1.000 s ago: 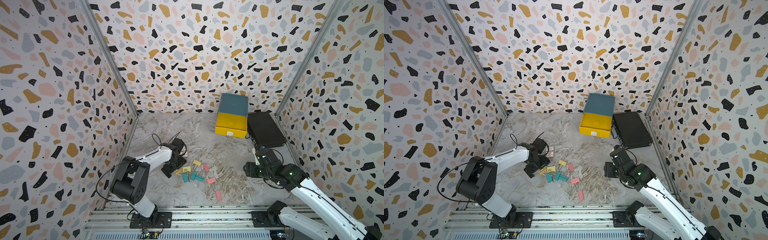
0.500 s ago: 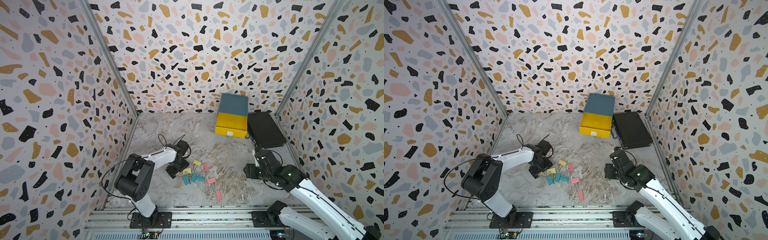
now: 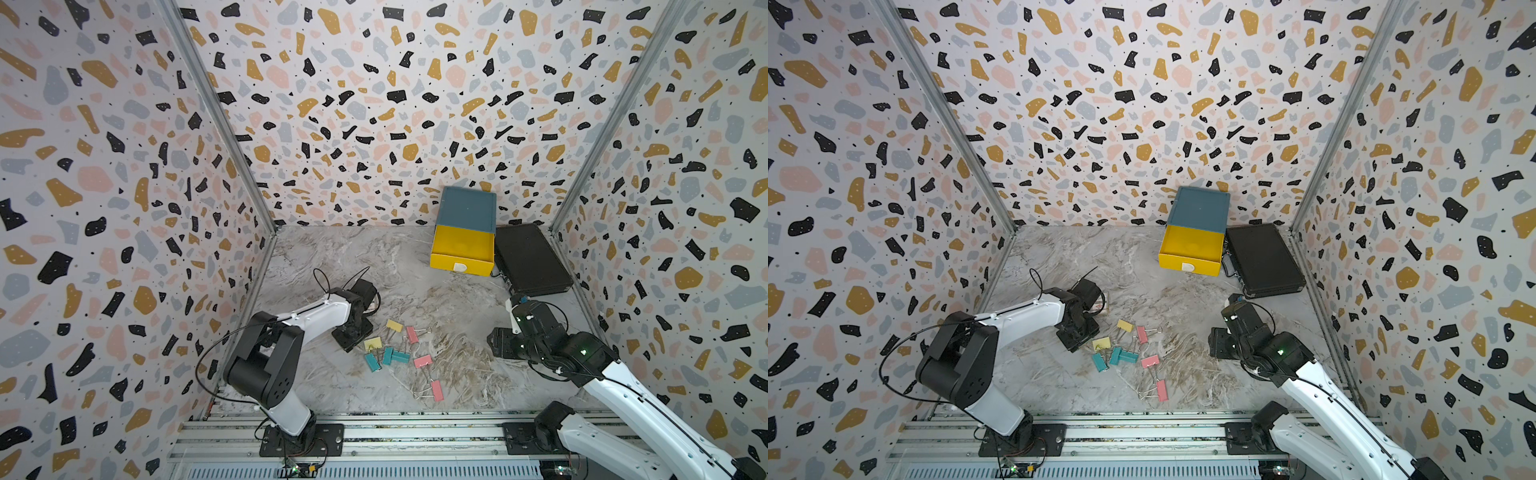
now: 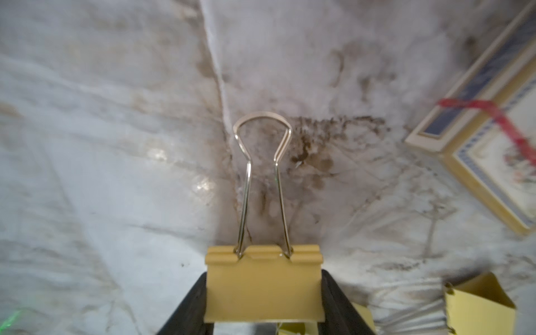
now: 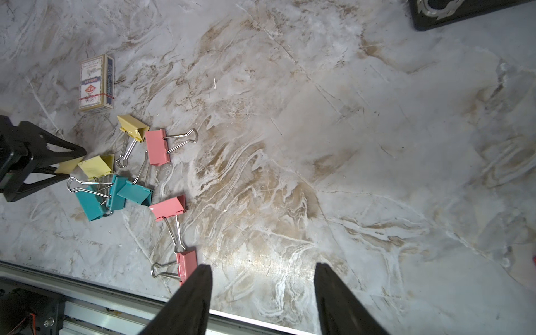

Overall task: Put the binder clips in the drawer according to color
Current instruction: Pick up the binder clip at the center of the board, then place the binder clip in the drawer.

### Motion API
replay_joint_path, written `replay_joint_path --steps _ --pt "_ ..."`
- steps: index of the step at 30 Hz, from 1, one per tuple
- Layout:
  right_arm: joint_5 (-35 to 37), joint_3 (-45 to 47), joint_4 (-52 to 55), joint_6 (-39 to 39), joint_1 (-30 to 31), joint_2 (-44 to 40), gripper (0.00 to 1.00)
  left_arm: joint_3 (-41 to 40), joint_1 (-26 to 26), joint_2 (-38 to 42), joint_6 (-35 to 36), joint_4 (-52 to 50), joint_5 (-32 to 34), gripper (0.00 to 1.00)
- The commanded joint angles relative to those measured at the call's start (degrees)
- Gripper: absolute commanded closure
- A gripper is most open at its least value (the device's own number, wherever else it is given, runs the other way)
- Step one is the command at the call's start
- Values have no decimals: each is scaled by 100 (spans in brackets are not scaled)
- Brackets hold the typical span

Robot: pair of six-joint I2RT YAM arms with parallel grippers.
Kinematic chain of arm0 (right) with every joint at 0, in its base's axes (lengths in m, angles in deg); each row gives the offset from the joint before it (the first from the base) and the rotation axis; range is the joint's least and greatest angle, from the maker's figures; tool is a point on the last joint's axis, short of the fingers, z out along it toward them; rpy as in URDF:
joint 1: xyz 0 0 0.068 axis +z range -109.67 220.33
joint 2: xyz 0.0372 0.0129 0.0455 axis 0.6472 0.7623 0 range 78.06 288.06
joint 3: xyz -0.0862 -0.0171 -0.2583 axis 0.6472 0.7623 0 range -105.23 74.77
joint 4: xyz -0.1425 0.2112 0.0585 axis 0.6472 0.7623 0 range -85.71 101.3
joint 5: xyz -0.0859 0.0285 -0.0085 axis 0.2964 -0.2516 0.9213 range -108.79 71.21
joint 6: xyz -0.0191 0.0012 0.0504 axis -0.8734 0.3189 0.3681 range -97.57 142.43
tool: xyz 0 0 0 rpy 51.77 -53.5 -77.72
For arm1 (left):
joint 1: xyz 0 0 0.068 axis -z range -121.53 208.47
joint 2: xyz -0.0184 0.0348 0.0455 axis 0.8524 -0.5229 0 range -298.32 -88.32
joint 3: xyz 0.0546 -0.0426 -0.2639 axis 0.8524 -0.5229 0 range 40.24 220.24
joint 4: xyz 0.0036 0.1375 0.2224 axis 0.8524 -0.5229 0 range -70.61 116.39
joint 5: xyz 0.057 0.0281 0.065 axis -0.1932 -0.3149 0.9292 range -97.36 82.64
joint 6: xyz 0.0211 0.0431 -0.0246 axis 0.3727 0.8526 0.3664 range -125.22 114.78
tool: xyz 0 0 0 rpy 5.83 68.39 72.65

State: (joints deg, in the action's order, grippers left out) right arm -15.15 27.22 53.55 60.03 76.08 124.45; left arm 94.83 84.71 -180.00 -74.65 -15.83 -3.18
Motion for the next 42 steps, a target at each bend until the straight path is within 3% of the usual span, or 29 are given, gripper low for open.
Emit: replay_joint_path --steps 1,5,8,15,22,27,33,37,42 --pt "5 -101 63 -90 21 -126 38 439 139 675 257 -517 591 54" --pt "49 -138 76 -132 20 -126 38 1139 310 1208 960 66 376 61" --pt "49 -167 78 -147 20 -119 39 2101 595 1074 1527 563 2 64" --pt "81 -228 176 -150 20 -162 39 5003 1417 -591 2596 526 -383 64" --pt "146 -294 385 -128 21 -314 39 7131 1650 -2366 2939 39 -593 56" --pt "163 -333 451 -120 21 -333 40 7972 1733 -3136 3086 -161 -724 53" --pt "114 -369 437 -139 21 -241 40 8469 1741 -3515 3162 -557 -691 32" --pt "2 -412 366 -249 20 -243 39 8584 1740 -3512 3182 -555 -670 24" --pt "-267 -475 20 -648 21 -477 39 8760 1742 -3324 3181 -725 -381 25"
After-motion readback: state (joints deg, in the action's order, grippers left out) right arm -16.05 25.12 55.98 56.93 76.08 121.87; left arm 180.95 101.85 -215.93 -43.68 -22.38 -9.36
